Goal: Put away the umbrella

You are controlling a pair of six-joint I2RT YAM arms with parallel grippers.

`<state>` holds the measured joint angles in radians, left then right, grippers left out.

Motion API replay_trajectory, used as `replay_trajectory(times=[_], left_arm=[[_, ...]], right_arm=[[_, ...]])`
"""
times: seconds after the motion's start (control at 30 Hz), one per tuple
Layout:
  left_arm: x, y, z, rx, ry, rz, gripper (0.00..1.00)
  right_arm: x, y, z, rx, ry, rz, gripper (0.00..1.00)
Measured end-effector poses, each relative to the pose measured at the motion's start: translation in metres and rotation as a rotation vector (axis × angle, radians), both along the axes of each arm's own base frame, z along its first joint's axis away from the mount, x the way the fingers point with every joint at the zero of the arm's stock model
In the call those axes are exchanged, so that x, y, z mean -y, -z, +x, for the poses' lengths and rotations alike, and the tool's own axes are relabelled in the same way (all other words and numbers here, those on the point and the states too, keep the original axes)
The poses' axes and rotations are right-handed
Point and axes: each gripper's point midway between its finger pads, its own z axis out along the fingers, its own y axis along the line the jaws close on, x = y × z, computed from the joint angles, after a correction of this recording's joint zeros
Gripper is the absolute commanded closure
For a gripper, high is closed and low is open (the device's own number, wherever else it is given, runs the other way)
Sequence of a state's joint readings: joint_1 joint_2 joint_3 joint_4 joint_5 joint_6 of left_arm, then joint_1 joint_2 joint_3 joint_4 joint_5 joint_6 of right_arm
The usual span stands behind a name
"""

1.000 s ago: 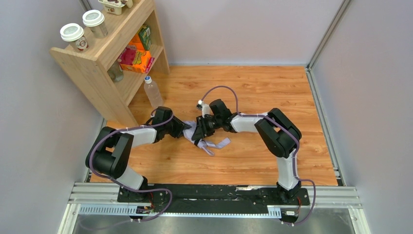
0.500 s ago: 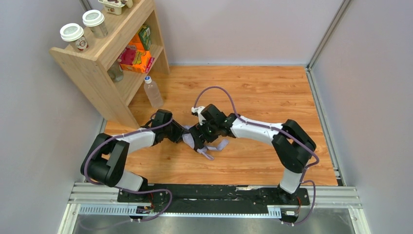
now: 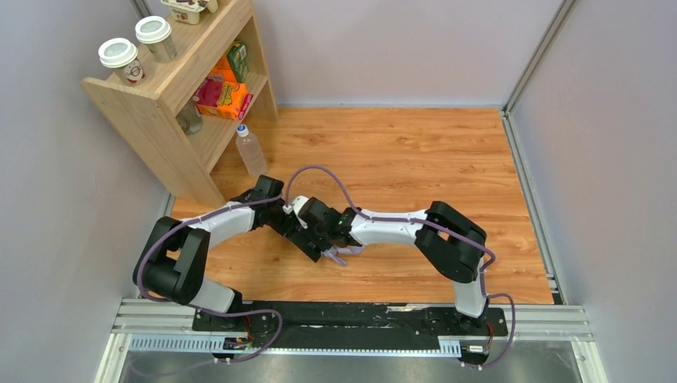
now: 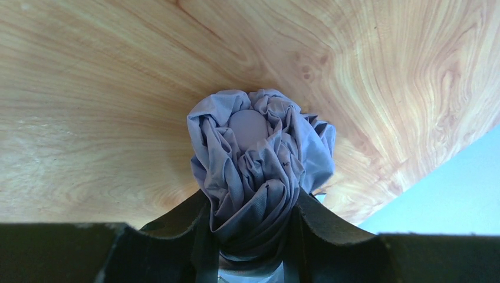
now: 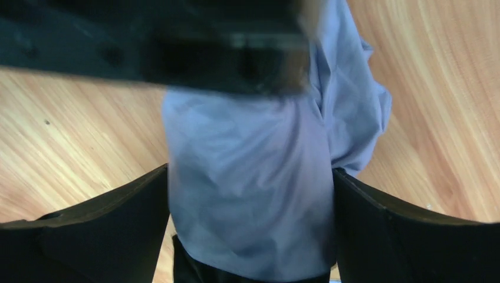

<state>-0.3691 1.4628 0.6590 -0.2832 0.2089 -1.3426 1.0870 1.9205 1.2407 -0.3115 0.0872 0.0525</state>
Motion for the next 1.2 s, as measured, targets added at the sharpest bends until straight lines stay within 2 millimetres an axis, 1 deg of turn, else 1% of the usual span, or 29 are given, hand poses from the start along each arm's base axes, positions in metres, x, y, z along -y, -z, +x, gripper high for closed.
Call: replay_trajectory(times=[0.03,0.07,0.13,0.17,0.2,0.23,0.3,0.37,0.4,0.43,0.47,0.5,0.53,0.57,0.6,0.63,0.77,0.87,0.97,1.03,1.1,1.2], left_arm=[[0.0,0.0,0.0,-0.004,0.0,0.002,1.0],[-0.001,0.0,-0.001,-0.012,0.0,0.004,1.0],[-0.001,0.001,-0.002,-0.022,0.001,0.005,1.0],[-0.001,0.001,-0.002,-0.025,0.001,0.005,1.0],[-0.001,0.001,-0.002,-0.026,0.001,0.004,1.0],[-0.001,0.001,-0.002,-0.027,0.0,0.004,1.0],[0.001,0.0,-0.001,-0.027,-0.011,-0.004,1.0],[0.001,0.0,0.0,-0.025,-0.014,-0.009,1.0],[0.002,-0.001,0.001,-0.019,-0.012,-0.013,1.0],[0.002,-0.001,0.001,-0.011,-0.008,-0.014,1.0],[0.002,-0.002,0.001,-0.003,-0.003,-0.012,0.87],[0.002,-0.003,0.001,0.007,0.0,-0.011,0.78],[0.002,-0.003,0.001,0.016,0.002,-0.01,0.61],[0.002,-0.004,0.002,0.032,0.005,-0.007,0.5],[0.001,-0.006,0.001,0.045,0.009,-0.004,0.25],[0.0,-0.007,0.0,0.063,0.017,-0.001,0.23],[-0.006,-0.016,-0.011,0.171,0.051,-0.014,0.22],[-0.007,-0.032,-0.01,0.273,0.062,-0.038,0.22],[-0.006,-0.043,-0.007,0.336,0.075,-0.054,0.22],[-0.004,-0.042,-0.008,0.347,0.082,-0.068,0.22],[-0.004,-0.035,-0.011,0.325,0.086,-0.071,0.21],[0.0,-0.025,-0.014,0.279,0.091,-0.087,0.21]], right_arm=[[-0.001,0.004,0.0,0.005,0.006,-0.009,0.15],[-0.005,0.004,0.002,0.02,0.007,-0.012,0.19],[-0.008,0.003,0.005,0.048,0.021,-0.022,0.34],[-0.008,0.003,0.007,0.063,0.034,-0.029,0.42],[-0.007,0.003,0.009,0.077,0.046,-0.037,0.52],[-0.006,0.003,0.01,0.081,0.054,-0.039,0.6],[-0.006,0.003,0.01,0.09,0.068,-0.041,0.81],[-0.005,0.005,0.01,0.103,0.074,-0.044,0.97],[-0.005,0.005,0.01,0.107,0.071,-0.044,1.0],[-0.005,0.005,0.01,0.111,0.068,-0.041,1.0],[-0.004,0.006,0.01,0.112,0.066,-0.035,1.0],[-0.005,0.006,0.009,0.11,0.063,-0.021,1.0],[-0.005,0.005,0.01,0.11,0.064,-0.016,1.0],[-0.005,0.006,0.009,0.101,0.059,0.004,1.0],[-0.006,0.006,0.008,0.09,0.053,0.028,1.0],[-0.006,0.006,0.008,0.075,0.049,0.056,1.0],[-0.005,0.004,0.008,-0.042,0.034,0.192,1.0],[-0.004,0.0,0.008,-0.158,0.023,0.311,1.0],[-0.001,-0.005,0.009,-0.281,0.022,0.412,1.0],[0.003,-0.007,0.006,-0.368,0.027,0.46,1.0],[0.006,-0.01,0.005,-0.438,0.038,0.5,1.0],[0.007,-0.011,-0.003,-0.532,0.051,0.53,1.0]])
